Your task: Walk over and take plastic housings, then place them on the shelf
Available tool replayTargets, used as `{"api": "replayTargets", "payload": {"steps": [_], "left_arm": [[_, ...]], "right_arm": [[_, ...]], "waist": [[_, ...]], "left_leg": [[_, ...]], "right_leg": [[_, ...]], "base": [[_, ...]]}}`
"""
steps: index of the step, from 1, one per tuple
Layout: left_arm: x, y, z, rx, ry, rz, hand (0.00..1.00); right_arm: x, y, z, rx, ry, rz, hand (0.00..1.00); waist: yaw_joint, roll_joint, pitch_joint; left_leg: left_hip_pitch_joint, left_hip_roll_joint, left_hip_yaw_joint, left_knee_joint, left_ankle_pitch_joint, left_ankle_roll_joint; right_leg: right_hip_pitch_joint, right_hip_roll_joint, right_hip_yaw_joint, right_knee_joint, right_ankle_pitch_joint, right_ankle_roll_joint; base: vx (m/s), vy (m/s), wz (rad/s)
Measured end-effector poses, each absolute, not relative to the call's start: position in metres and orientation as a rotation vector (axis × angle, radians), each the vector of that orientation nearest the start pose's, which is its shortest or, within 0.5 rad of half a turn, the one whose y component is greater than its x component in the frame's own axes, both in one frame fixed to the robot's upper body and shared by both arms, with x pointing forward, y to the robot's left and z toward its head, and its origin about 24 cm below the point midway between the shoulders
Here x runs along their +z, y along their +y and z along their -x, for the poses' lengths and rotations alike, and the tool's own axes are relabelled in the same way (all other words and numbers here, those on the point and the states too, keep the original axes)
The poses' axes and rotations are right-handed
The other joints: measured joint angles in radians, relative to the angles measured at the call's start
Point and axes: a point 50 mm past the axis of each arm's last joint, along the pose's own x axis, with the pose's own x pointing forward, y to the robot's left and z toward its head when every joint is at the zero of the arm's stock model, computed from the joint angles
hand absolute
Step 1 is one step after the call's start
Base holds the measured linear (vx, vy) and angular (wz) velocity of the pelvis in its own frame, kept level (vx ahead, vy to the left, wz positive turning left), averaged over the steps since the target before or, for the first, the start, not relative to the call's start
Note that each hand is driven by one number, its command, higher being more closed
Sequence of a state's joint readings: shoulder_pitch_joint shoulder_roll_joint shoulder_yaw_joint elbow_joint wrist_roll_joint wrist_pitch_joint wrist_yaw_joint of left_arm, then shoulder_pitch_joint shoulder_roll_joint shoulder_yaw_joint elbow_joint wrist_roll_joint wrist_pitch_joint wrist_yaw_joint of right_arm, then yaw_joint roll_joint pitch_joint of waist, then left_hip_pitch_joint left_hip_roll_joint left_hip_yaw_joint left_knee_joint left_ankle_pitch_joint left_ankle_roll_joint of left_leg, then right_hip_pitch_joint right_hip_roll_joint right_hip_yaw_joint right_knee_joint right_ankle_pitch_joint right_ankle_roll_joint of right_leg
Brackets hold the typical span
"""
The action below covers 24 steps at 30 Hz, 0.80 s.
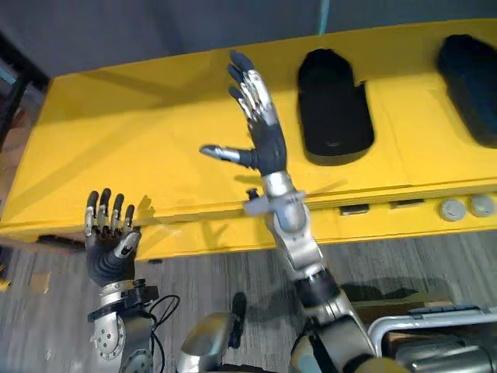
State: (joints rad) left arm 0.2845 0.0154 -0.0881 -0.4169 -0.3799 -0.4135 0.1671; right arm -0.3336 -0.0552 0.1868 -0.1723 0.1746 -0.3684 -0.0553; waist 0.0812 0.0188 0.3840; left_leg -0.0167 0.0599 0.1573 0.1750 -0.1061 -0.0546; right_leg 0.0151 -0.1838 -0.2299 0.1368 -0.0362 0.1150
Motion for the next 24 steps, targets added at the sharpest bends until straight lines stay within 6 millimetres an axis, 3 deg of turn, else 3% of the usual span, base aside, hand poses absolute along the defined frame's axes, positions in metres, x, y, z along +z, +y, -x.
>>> {"api": "replayTargets", "payload": {"steps": [2,4,7,9,12,15,17,20,22,24], "left_arm": [[0.115,0.165,-0.19,0.142,-0.542,0.408,0.0],[0.123,0.157,-0.198,0.069,-0.576,0.406,0.0],[0.131,0.145,-0.205,0.009,-0.603,0.431,0.0],[0.132,0.134,-0.214,-0.001,-0.592,0.459,0.0],[0.136,0.127,-0.213,0.064,-0.62,0.507,0.0],[0.137,0.125,-0.21,0.137,-0.634,0.512,0.0],[0.137,0.126,-0.21,0.172,-0.639,0.499,0.0],[0.141,0.139,-0.206,0.289,-0.664,0.483,0.0],[0.143,0.16,-0.198,0.401,-0.693,0.467,0.0],[0.143,0.171,-0.189,0.454,-0.705,0.458,0.0]], "right_arm": [[0.172,-0.13,-0.26,0.138,-0.735,-0.224,0.0],[0.154,-0.172,-0.248,-0.042,-0.647,-0.194,0.0],[0.14,-0.205,-0.228,-0.177,-0.587,-0.167,0.0],[0.121,-0.231,-0.206,-0.299,-0.499,-0.12,0.0],[0.091,-0.249,-0.173,-0.409,-0.355,-0.076,0.0],[0.077,-0.249,-0.153,-0.462,-0.301,-0.096,0.0],[0.08,-0.245,-0.156,-0.433,-0.333,-0.099,0.0],[0.096,-0.228,-0.179,-0.308,-0.444,-0.121,0.0],[0.11,-0.212,-0.204,-0.214,-0.52,-0.152,0.0],[0.116,-0.206,-0.218,-0.179,-0.545,-0.162,0.0]], "waist": [[-0.039,-0.043,-0.041],[-0.089,-0.062,-0.063],[-0.146,-0.054,-0.08],[-0.203,-0.034,-0.101],[-0.259,-0.018,-0.116],[-0.288,-0.003,-0.129],[-0.287,0.009,-0.137],[-0.234,0.016,-0.142],[-0.194,0.015,-0.141],[-0.164,0.031,-0.147]], "left_leg": [[0.008,0.019,0.073,0.017,-0.029,-0.001],[0.044,0.048,0.179,0.059,-0.081,-0.005],[0.093,0.068,0.276,0.088,-0.125,-0.008],[0.126,0.083,0.337,0.109,-0.16,-0.013],[0.139,0.088,0.382,0.109,-0.179,-0.014],[0.117,0.089,0.391,0.109,-0.18,-0.016],[0.099,0.084,0.387,0.119,-0.172,-0.016],[0.025,0.051,0.133,0.188,-0.17,-0.002],[-0.003,0.025,-0.04,0.237,-0.197,0.021],[-0.005,0.018,-0.129,0.244,-0.244,0.016]], "right_leg": [[-0.012,0.022,0.072,-0.044,0.033,0.0],[-0.014,0.049,0.181,-0.081,0.073,0.005],[-0.014,0.069,0.271,-0.088,0.089,0.013],[-0.014,0.087,0.332,-0.089,0.095,0.017],[-0.02,0.1,0.374,-0.096,0.095,0.017],[-0.051,0.101,0.377,-0.101,0.095,0.018],[-0.074,0.102,0.383,-0.104,0.104,0.015],[-0.113,0.117,0.454,-0.138,0.146,0.013],[-0.125,0.135,0.517,-0.162,0.162,0.001],[-0.148,0.156,0.544,-0.162,0.162,0.0]], "base": [[0.08,0.068,-1.15],[0.08,0.078,-1.49],[0.04,0.103,-1.23],[0.03,0.091,-0.88],[-0.02,0.033,-0.54],[-0.06,-0.022,-0.15],[-0.05,-0.031,-0.06],[-0.06,-0.015,-0.57],[-0.1,0.05,-0.83],[-0.11,0.099,-0.69]]}}
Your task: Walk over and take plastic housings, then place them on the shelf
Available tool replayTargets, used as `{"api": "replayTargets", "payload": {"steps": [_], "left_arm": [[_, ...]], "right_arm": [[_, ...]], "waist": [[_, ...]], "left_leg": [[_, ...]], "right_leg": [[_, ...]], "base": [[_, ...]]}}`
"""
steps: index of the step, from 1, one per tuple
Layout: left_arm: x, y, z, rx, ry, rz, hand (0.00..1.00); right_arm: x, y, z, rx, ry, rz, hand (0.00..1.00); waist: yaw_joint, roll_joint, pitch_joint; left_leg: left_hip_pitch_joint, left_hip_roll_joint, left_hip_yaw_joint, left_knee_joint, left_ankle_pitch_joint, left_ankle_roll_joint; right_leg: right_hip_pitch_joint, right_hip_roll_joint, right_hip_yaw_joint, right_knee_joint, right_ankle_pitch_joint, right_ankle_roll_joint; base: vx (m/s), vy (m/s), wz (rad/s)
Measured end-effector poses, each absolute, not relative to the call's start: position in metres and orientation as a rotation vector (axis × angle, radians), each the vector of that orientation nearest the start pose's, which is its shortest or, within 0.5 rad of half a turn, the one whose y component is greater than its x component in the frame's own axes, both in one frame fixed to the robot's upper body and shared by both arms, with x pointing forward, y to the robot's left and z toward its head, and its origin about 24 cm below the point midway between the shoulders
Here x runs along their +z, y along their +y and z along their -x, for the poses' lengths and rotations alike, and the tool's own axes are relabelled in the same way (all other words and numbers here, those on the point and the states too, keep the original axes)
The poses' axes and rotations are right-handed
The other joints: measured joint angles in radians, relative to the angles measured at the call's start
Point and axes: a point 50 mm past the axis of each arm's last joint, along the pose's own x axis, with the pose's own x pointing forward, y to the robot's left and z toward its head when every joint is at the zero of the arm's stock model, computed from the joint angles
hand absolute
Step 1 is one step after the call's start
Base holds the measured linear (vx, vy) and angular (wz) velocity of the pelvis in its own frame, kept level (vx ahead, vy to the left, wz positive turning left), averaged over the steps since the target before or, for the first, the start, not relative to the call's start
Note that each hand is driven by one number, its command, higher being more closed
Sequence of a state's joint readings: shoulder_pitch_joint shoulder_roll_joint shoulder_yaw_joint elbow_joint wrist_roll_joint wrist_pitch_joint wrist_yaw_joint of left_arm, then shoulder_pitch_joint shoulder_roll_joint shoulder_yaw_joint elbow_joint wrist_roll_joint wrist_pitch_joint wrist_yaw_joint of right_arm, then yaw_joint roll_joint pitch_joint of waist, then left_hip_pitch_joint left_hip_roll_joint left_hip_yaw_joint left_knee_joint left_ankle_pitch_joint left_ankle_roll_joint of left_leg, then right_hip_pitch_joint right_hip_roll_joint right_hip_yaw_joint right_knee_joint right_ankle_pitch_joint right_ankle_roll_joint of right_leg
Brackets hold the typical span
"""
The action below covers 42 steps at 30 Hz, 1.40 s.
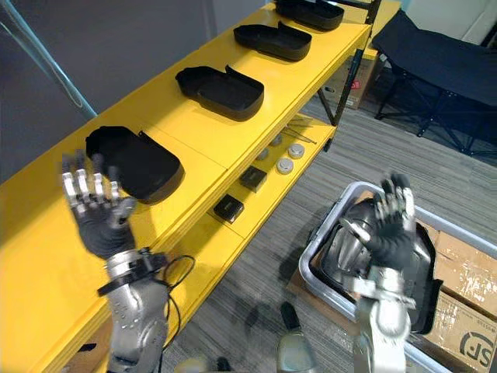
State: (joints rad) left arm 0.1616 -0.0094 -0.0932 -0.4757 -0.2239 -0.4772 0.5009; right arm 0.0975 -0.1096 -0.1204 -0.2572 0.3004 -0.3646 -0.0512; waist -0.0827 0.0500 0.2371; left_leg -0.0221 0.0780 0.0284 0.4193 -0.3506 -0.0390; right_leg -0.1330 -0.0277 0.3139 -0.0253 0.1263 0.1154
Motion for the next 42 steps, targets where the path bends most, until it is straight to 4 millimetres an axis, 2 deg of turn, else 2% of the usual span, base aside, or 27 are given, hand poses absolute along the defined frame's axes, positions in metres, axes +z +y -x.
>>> {"api": "replayTargets", "payload": {"steps": [1,3,6,10,11,12,13,14,16,18,19,22,25,26,27,28,29,30,31,33,35,36,37,38,40,41,42], "left_arm": [[0.144,0.173,-0.187,0.46,-0.712,0.466,0.0],[0.145,0.175,-0.184,0.456,-0.723,0.486,0.0],[0.15,0.169,-0.185,0.379,-0.749,0.496,0.0],[0.155,0.155,-0.19,0.272,-0.753,0.496,0.0],[0.155,0.153,-0.19,0.263,-0.747,0.493,0.0],[0.154,0.153,-0.192,0.269,-0.726,0.48,0.0],[0.154,0.153,-0.193,0.272,-0.719,0.478,0.0],[0.154,0.156,-0.195,0.284,-0.719,0.456,0.0],[0.147,0.166,-0.193,0.336,-0.697,0.43,0.0],[0.141,0.177,-0.186,0.376,-0.678,0.405,0.0],[0.139,0.179,-0.185,0.381,-0.676,0.395,0.0],[0.131,0.187,-0.181,0.357,-0.644,0.377,0.0],[0.117,0.188,-0.185,0.327,-0.582,0.482,0.0],[0.112,0.187,-0.185,0.324,-0.559,0.501,0.0],[0.105,0.182,-0.188,0.312,-0.516,0.535,0.0],[0.095,0.174,-0.191,0.313,-0.46,0.58,0.0],[0.089,0.169,-0.191,0.323,-0.428,0.608,0.0],[0.082,0.15,-0.192,0.298,-0.372,0.678,0.0],[0.081,0.138,-0.193,0.242,-0.333,0.698,0.0],[0.08,0.133,-0.193,0.214,-0.316,0.69,0.0],[0.079,0.131,-0.191,0.203,-0.317,0.66,0.0],[0.079,0.131,-0.189,0.202,-0.315,0.626,0.0],[0.078,0.131,-0.188,0.203,-0.311,0.625,0.0],[0.075,0.131,-0.187,0.193,-0.291,0.633,0.0],[0.072,0.131,-0.187,0.174,-0.277,0.636,0.0],[0.068,0.131,-0.188,0.151,-0.25,0.631,0.0],[0.068,0.132,-0.188,0.114,-0.249,0.603,0.0]], "right_arm": [[0.118,-0.204,-0.221,-0.173,-0.553,-0.165,0.0],[0.114,-0.198,-0.222,-0.181,-0.53,-0.189,0.0],[0.092,-0.196,-0.216,-0.236,-0.418,-0.222,0.0],[0.065,-0.198,-0.195,-0.309,-0.308,-0.246,0.0],[0.062,-0.199,-0.19,-0.301,-0.296,-0.246,0.0],[0.063,-0.197,-0.189,-0.264,-0.312,-0.253,0.0],[0.064,-0.196,-0.189,-0.252,-0.327,-0.261,0.0],[0.069,-0.191,-0.193,-0.216,-0.359,-0.279,0.0],[0.079,-0.173,-0.205,-0.124,-0.399,-0.304,0.0],[0.084,-0.149,-0.219,-0.062,-0.414,-0.325,0.0],[0.083,-0.145,-0.221,-0.057,-0.406,-0.328,0.0],[0.064,-0.14,-0.231,-0.15,-0.28,-0.342,0.0],[0.034,-0.151,-0.219,-0.261,-0.123,-0.322,0.0],[0.03,-0.153,-0.215,-0.274,-0.102,-0.318,0.0],[0.024,-0.156,-0.209,-0.291,-0.076,-0.311,0.0],[0.025,-0.161,-0.21,-0.284,-0.077,-0.272,0.0],[0.027,-0.163,-0.212,-0.271,-0.085,-0.252,0.0],[0.031,-0.178,-0.215,-0.264,-0.099,-0.189,0.0],[0.03,-0.194,-0.213,-0.293,-0.086,-0.139,0.0],[0.03,-0.208,-0.208,-0.352,-0.087,-0.104,0.0],[0.034,-0.218,-0.206,-0.387,-0.106,-0.095,0.0],[0.034,-0.221,-0.205,-0.397,-0.104,-0.102,0.0],[0.033,-0.221,-0.205,-0.398,-0.102,-0.109,0.0],[0.033,-0.221,-0.205,-0.4,-0.101,-0.108,0.0],[0.033,-0.221,-0.209,-0.408,-0.1,-0.107,0.0],[0.029,-0.221,-0.218,-0.421,-0.085,-0.112,0.0],[0.022,-0.216,-0.228,-0.423,-0.055,-0.111,0.0]], "waist": [[0.014,0.014,0.0],[0.027,0.004,0.01],[0.02,0.002,0.023],[0.017,0.0,0.041],[0.02,-0.008,0.051],[0.017,-0.005,0.049],[0.016,-0.002,0.049],[0.02,-0.016,0.049],[0.058,-0.02,0.053],[0.085,-0.011,0.049],[0.09,-0.011,0.048],[0.105,-0.034,0.034],[0.096,-0.053,0.01],[0.091,-0.061,0.002],[0.089,-0.086,-0.013],[0.087,-0.072,-0.023],[0.081,-0.043,-0.026],[0.057,0.018,-0.013],[0.03,0.043,-0.013],[0.019,0.043,-0.012],[0.027,0.046,-0.014],[0.04,0.05,-0.016],[0.04,0.048,-0.016],[0.047,0.045,-0.014],[0.06,0.044,-0.013],[0.073,0.026,-0.001],[0.079,-0.002,0.017]], "left_leg": [[-0.002,0.005,-0.005,-0.011,-0.034,-0.011],[-0.02,-0.018,0.008,0.008,-0.044,-0.005],[-0.035,-0.037,0.006,0.086,-0.067,0.007],[0.015,-0.029,0.043,0.202,-0.093,0.005],[0.049,-0.016,0.091,0.22,-0.097,0.004],[0.073,-0.002,0.13,0.19,-0.097,0.021],[0.077,0.001,0.15,0.162,-0.095,0.033],[0.075,0.008,0.181,0.107,-0.086,0.065],[0.073,0.037,0.234,0.054,-0.032,0.068],[0.062,0.092,0.255,0.003,0.026,0.043],[0.053,0.107,0.258,-0.004,0.037,0.034],[0.027,0.163,0.305,-0.057,0.1,-0.028],[0.006,0.226,0.343,-0.054,0.141,-0.095],[0.001,0.237,0.344,-0.05,0.15,-0.111],[-0.009,0.257,0.342,-0.045,0.167,-0.143],[-0.013,0.296,0.333,-0.054,0.184,-0.172],[-0.013,0.322,0.317,-0.069,0.195,-0.181],[-0.014,0.363,0.273,-0.104,0.234,-0.175],[-0.015,0.371,0.238,-0.12,0.312,-0.148],[-0.013,0.35,0.224,-0.105,0.372,-0.109],[-0.017,0.269,0.198,-0.089,0.317,-0.118],[-0.038,0.233,0.195,-0.095,0.267,-0.094],[-0.05,0.217,0.184,-0.101,0.256,-0.084],[-0.044,0.193,0.146,-0.17,0.245,-0.084],[-0.03,0.179,0.143,-0.229,0.229,-0.108],[-0.025,0.157,0.15,-0.236,0.239,-0.145],[-0.026,0.137,0.152,-0.224,0.237,-0.142]], "right_leg": [[-0.014,0.008,0.0,0.003,0.002,0.0],[-0.032,-0.013,0.002,0.019,0.009,0.005],[-0.078,-0.012,0.003,0.138,-0.002,0.038],[-0.052,0.009,-0.003,0.226,0.0,0.036],[-0.029,0.008,-0.036,0.228,0.016,0.027],[-0.011,0.009,-0.082,0.173,0.082,0.004],[-0.014,0.006,-0.112,0.157,0.099,-0.011],[-0.048,-0.01,-0.194,0.245,0.042,-0.042],[-0.084,-0.048,-0.284,0.441,-0.084,-0.063],[-0.057,-0.136,-0.345,0.598,-0.171,-0.086],[-0.047,-0.159,-0.346,0.62,-0.174,-0.086],[-0.027,-0.291,-0.339,0.652,-0.164,-0.079],[-0.003,-0.337,-0.348,0.546,-0.159,-0.071],[0.004,-0.337,-0.36,0.502,-0.146,-0.05],[0.03,-0.329,-0.414,0.392,-0.063,0.007],[0.045,-0.294,-0.461,0.346,-0.16,0.118],[0.045,-0.264,-0.479,0.326,-0.186,0.117],[0.045,-0.207,-0.489,0.314,-0.208,0.095],[0.049,-0.187,-0.505,0.319,-0.22,0.073],[0.073,-0.196,-0.501,0.31,-0.225,0.054],[0.085,-0.199,-0.499,0.257,-0.213,0.035],[0.085,-0.191,-0.499,0.22,-0.19,0.032],[0.083,-0.19,-0.5,0.203,-0.18,0.033],[0.072,-0.182,-0.5,0.159,-0.14,0.044],[0.054,-0.18,-0.493,0.145,-0.119,0.056],[0.051,-0.2,-0.477,0.13,-0.093,0.068],[0.062,-0.219,-0.477,0.108,-0.067,0.075]], "base": [[-0.15,0.149,-0.55],[-0.12,0.141,-0.2],[-0.03,0.125,-0.08],[-0.06,0.096,-0.6],[-0.17,0.06,-0.99],[-0.19,0.041,-0.91],[-0.2,0.025,-0.57],[-0.22,0.009,-0.43],[-0.24,-0.034,-0.64],[-0.14,-0.119,-0.56],[-0.11,-0.206,-0.45],[-0.08,-0.293,-0.64],[0.0,-0.456,-0.65],[0.04,-0.591,-0.63],[0.07,-0.726,-0.71],[0.07,-0.622,-0.76],[0.07,-0.565,-0.68],[0.07,-0.493,-0.25],[0.08,-0.444,-0.08],[0.05,-0.304,-0.11],[0.0,-0.134,-0.41],[-0.02,-0.049,-0.22],[-0.04,-0.017,-0.06],[-0.04,0.014,0.05],[-0.07,0.065,-0.11],[-0.11,0.16,-0.17],[-0.12,0.176,-0.11]]}}
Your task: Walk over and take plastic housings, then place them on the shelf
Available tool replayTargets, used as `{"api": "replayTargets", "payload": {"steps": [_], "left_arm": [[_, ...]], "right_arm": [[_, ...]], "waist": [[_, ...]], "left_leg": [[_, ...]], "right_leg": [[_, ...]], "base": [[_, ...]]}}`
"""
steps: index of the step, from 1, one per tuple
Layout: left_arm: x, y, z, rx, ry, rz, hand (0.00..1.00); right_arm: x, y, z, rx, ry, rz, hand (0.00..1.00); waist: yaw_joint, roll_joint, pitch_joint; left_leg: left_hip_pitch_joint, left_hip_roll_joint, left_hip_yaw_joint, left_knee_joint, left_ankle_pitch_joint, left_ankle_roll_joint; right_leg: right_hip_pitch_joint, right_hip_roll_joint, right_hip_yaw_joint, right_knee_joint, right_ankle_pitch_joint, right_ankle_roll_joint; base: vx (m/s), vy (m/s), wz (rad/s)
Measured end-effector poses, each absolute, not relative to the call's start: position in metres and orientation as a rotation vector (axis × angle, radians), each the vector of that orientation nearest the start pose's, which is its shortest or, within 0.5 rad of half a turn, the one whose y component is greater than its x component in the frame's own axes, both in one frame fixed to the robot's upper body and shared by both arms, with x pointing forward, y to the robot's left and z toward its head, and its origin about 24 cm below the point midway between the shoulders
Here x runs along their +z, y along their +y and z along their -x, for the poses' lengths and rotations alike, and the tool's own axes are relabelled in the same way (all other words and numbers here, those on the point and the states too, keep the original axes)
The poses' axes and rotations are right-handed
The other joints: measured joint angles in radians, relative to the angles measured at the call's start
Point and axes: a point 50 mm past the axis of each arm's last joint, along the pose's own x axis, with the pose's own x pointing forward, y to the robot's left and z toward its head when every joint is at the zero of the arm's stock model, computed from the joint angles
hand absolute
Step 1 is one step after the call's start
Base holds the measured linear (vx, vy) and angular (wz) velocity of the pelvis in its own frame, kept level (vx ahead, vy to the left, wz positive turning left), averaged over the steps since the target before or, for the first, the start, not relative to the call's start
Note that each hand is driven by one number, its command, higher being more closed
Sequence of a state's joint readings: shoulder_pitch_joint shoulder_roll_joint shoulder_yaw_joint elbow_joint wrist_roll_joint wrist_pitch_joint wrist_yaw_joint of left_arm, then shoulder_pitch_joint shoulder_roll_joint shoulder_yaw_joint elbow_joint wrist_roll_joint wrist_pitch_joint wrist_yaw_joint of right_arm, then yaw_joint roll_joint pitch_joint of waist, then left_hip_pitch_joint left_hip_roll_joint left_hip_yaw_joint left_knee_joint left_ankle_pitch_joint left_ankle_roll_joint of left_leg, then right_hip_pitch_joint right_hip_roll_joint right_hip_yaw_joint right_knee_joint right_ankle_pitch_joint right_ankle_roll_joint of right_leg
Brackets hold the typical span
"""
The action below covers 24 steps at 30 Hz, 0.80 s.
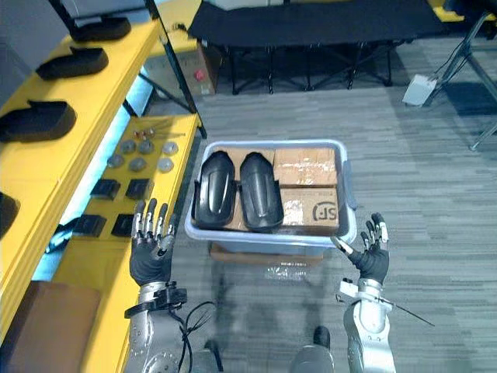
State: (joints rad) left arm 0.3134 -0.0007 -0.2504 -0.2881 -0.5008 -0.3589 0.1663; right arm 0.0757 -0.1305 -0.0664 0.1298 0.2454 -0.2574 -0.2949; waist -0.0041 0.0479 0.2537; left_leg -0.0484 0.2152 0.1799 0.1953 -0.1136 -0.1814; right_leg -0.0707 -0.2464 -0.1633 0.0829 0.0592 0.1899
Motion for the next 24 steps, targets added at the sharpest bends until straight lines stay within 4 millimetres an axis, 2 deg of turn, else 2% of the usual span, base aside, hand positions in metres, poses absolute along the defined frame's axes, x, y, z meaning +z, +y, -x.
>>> {"api": "replayTargets", "payload": {"steps": [1,2,4,5,7,8,9,11,13,15,16,17,20,21,24], "left_arm": [[0.068,0.133,-0.188,0.094,-0.25,0.586,0.0],[0.069,0.135,-0.189,0.046,-0.25,0.55,0.0],[0.07,0.134,-0.191,0.015,-0.244,0.524,0.0],[0.073,0.132,-0.194,0.003,-0.254,0.517,0.0],[0.085,0.123,-0.204,-0.055,-0.305,0.51,0.0],[0.088,0.121,-0.206,-0.07,-0.316,0.513,0.0],[0.092,0.116,-0.209,-0.097,-0.329,0.521,0.0],[0.093,0.105,-0.213,-0.147,-0.33,0.528,0.0],[0.088,0.098,-0.217,-0.175,-0.302,0.53,0.0],[0.076,0.094,-0.218,-0.178,-0.246,0.531,0.0],[0.07,0.092,-0.218,-0.178,-0.221,0.531,0.0],[0.069,0.09,-0.218,-0.182,-0.213,0.531,0.0],[0.071,0.087,-0.221,-0.179,-0.221,0.524,0.0],[0.071,0.087,-0.223,-0.168,-0.224,0.498,0.0],[0.063,0.087,-0.225,-0.14,-0.192,0.482,0.0]], "right_arm": [[0.019,-0.215,-0.233,-0.428,-0.043,-0.107,0.0],[0.017,-0.217,-0.247,-0.461,-0.025,-0.108,0.0],[0.022,-0.222,-0.263,-0.488,-0.035,-0.103,0.0],[0.029,-0.227,-0.276,-0.495,-0.055,-0.091,0.0],[0.058,-0.251,-0.31,-0.526,-0.101,-0.023,0.0],[0.067,-0.257,-0.318,-0.537,-0.109,-0.01,0.0],[0.089,-0.271,-0.336,-0.564,-0.134,0.003,0.0],[0.11,-0.289,-0.349,-0.599,-0.142,0.032,0.0],[0.125,-0.299,-0.356,-0.619,-0.146,0.056,0.0],[0.132,-0.299,-0.362,-0.617,-0.144,0.075,0.0],[0.136,-0.3,-0.365,-0.619,-0.139,0.089,0.0],[0.139,-0.301,-0.366,-0.624,-0.139,0.092,0.0],[0.162,-0.309,-0.372,-0.639,-0.153,0.126,0.0],[0.168,-0.312,-0.374,-0.645,-0.151,0.14,0.0],[0.181,-0.312,-0.378,-0.634,-0.155,0.173,0.0]], "waist": [[0.005,-0.011,0.007],[0.029,-0.032,0.025],[0.046,-0.031,0.038],[0.046,-0.024,0.053],[0.055,0.0,0.101],[0.058,0.006,0.112],[0.07,0.024,0.135],[0.087,0.044,0.147],[0.105,0.054,0.155],[0.115,0.052,0.158],[0.13,0.052,0.158],[0.133,0.054,0.159],[0.152,0.08,0.209],[0.167,0.088,0.22],[0.187,0.095,0.224]], "left_leg": [[-0.003,-0.006,0.0,0.012,-0.005,0.002],[-0.01,-0.016,0.01,0.042,-0.022,0.009],[-0.036,-0.019,0.008,0.079,-0.044,0.013],[-0.061,-0.021,-0.008,0.104,-0.055,0.018],[-0.134,-0.029,-0.054,0.138,-0.056,0.01],[-0.152,-0.033,-0.072,0.143,-0.052,0.008],[-0.195,-0.033,-0.102,0.156,-0.04,0.008],[-0.237,-0.033,-0.13,0.165,-0.03,0.01],[-0.26,-0.033,-0.142,0.166,-0.023,0.012],[-0.273,-0.035,-0.152,0.167,-0.022,0.013],[-0.282,-0.037,-0.155,0.172,-0.022,0.013],[-0.289,-0.041,-0.164,0.176,-0.023,0.014],[-0.304,-0.054,-0.196,0.201,-0.029,0.023],[-0.318,-0.054,-0.198,0.208,-0.03,0.024],[-0.367,-0.057,-0.204,0.239,-0.032,0.028]], "right_leg": [[0.006,-0.006,-0.003,-0.012,0.014,0.0],[0.016,-0.017,-0.008,-0.039,0.04,0.003],[0.021,-0.023,-0.032,-0.063,0.058,0.002],[0.02,-0.025,-0.04,-0.069,0.064,0.003],[-0.006,-0.027,-0.08,-0.08,0.076,-0.013],[-0.015,-0.025,-0.084,-0.083,0.081,-0.013],[-0.037,-0.015,-0.101,-0.092,0.105,-0.013],[-0.058,-0.006,-0.115,-0.1,0.12,-0.017],[-0.073,-0.005,-0.124,-0.099,0.126,-0.02],[-0.079,-0.005,-0.137,-0.095,0.126,-0.02],[-0.089,-0.008,-0.139,-0.088,0.126,-0.02],[-0.091,-0.01,-0.141,-0.088,0.126,-0.02],[-0.094,-0.019,-0.165,-0.062,0.126,-0.02],[-0.109,-0.022,-0.167,-0.048,0.126,-0.02],[-0.145,-0.025,-0.171,-0.038,0.126,-0.02]], "base": [[-0.15,0.173,-0.11],[-0.12,0.115,-0.13],[-0.13,0.084,-0.06],[-0.14,0.06,0.25],[-0.15,0.04,0.36],[-0.15,-0.003,0.28],[-0.1,-0.02,0.22],[-0.05,-0.019,0.22],[-0.01,-0.001,0.17],[0.02,0.021,0.13],[0.02,0.03,0.05],[0.01,0.037,0.13],[-0.05,0.051,0.15],[-0.08,0.037,0.04],[-0.1,0.038,0.0]]}}
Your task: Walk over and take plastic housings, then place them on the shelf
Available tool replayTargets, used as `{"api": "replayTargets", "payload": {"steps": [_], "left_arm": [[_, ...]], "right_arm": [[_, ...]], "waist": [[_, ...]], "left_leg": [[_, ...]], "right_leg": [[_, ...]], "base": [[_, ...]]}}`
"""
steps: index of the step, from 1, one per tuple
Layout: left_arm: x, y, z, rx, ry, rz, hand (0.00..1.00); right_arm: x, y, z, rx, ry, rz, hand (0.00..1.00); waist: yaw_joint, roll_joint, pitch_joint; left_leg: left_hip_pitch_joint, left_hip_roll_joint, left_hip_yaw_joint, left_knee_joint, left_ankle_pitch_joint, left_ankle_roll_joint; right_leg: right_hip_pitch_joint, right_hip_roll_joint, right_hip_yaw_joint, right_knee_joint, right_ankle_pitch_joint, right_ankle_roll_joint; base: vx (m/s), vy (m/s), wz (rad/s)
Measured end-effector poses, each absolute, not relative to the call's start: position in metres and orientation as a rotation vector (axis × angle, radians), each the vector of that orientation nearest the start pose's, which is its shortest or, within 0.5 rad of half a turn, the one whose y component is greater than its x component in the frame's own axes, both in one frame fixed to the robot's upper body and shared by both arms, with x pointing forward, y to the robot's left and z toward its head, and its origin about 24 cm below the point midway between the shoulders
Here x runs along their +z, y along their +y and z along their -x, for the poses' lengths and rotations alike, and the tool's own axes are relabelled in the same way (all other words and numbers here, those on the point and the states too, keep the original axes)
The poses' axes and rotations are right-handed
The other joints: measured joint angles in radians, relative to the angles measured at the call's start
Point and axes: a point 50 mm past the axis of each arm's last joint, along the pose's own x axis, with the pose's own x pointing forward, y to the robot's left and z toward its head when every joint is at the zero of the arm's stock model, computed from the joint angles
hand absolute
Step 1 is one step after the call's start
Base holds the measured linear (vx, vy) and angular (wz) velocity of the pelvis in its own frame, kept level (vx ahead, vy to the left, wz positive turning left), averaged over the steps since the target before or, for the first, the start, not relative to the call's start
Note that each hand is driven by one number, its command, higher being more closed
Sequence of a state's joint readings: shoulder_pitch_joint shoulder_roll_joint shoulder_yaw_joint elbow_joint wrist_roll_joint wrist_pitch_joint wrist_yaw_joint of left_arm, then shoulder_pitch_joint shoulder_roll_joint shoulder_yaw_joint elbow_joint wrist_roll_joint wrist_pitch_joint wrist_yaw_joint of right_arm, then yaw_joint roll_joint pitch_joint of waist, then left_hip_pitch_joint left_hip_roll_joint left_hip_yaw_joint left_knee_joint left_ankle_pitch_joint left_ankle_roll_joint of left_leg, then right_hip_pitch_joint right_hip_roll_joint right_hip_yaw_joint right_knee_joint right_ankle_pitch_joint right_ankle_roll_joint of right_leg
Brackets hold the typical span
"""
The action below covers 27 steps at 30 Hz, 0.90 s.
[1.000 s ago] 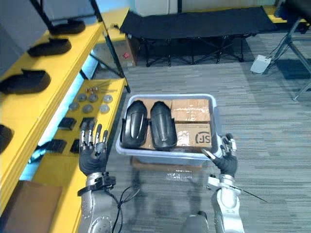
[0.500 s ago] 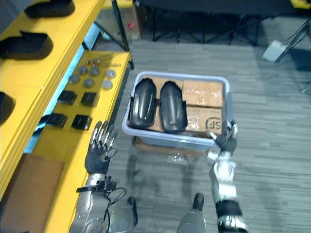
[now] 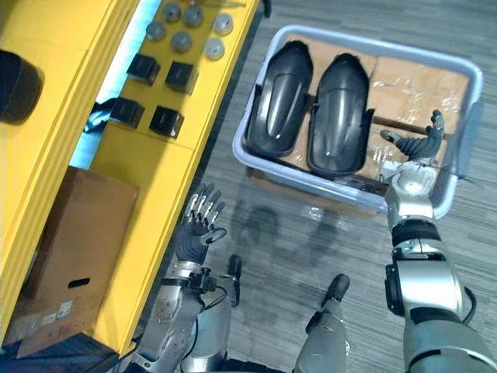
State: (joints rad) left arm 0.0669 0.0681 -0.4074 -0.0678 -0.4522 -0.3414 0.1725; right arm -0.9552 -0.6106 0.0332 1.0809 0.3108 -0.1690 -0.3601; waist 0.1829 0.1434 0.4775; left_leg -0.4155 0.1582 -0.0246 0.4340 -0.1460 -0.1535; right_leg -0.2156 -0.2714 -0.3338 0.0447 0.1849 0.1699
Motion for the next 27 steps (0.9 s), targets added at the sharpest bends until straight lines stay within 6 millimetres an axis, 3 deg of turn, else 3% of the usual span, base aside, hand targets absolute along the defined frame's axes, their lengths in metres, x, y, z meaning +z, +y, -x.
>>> {"api": "replayTargets", "payload": {"steps": [7,11,14,15,19,25,27], "left_arm": [[0.056,0.076,-0.224,-0.157,-0.151,0.506,0.0],[0.05,0.066,-0.222,-0.169,-0.111,0.513,0.0],[0.049,0.06,-0.224,-0.184,-0.099,0.525,0.0],[0.048,0.06,-0.224,-0.177,-0.096,0.524,0.0],[0.044,0.061,-0.229,-0.142,-0.063,0.557,0.0],[0.038,0.063,-0.232,-0.128,-0.031,0.557,0.0],[0.037,0.063,-0.232,-0.128,-0.025,0.557,0.0]], "right_arm": [[0.206,-0.328,-0.377,-0.671,-0.149,0.215,0.0],[0.185,-0.336,-0.375,-0.696,0.008,0.247,0.0],[0.192,-0.345,-0.372,-0.718,0.037,0.256,0.0],[0.195,-0.348,-0.372,-0.727,0.056,0.253,1.0],[0.194,-0.363,-0.363,-0.736,0.134,0.255,1.0],[0.192,-0.386,-0.348,-0.765,0.207,0.284,1.0],[0.178,-0.387,-0.346,-0.747,0.297,0.336,1.0]], "waist": [[0.026,0.042,0.019],[0.037,0.051,0.022],[0.05,0.063,0.023],[0.052,0.063,0.023],[0.079,0.066,0.022],[0.094,0.071,0.018],[0.104,0.072,0.017]], "left_leg": [[-0.051,-0.005,-0.018,0.05,-0.008,0.006],[-0.06,-0.005,-0.021,0.058,-0.004,0.005],[-0.082,-0.009,-0.019,0.066,-0.003,0.008],[-0.09,-0.009,-0.022,0.069,-0.002,0.008],[-0.094,-0.011,-0.025,0.088,-0.005,0.011],[-0.127,-0.022,-0.051,0.102,-0.01,0.019],[-0.128,-0.021,-0.051,0.101,-0.008,0.017]], "right_leg": [[-0.039,-0.01,-0.02,0.044,-0.01,-0.007],[-0.054,-0.015,-0.021,0.065,-0.011,-0.008],[-0.08,-0.023,-0.022,0.078,-0.013,-0.011],[-0.086,-0.024,-0.023,0.084,-0.014,-0.012],[-0.091,-0.031,-0.023,0.111,-0.026,-0.011],[-0.105,-0.041,-0.053,0.137,-0.046,-0.018],[-0.108,-0.041,-0.055,0.137,-0.046,-0.018]], "base": [[-0.09,0.025,0.03],[-0.05,0.017,-0.01],[-0.05,0.03,0.0],[-0.03,0.026,0.01],[-0.02,0.024,0.01],[-0.04,0.02,0.12],[0.0,0.0,0.0]]}}
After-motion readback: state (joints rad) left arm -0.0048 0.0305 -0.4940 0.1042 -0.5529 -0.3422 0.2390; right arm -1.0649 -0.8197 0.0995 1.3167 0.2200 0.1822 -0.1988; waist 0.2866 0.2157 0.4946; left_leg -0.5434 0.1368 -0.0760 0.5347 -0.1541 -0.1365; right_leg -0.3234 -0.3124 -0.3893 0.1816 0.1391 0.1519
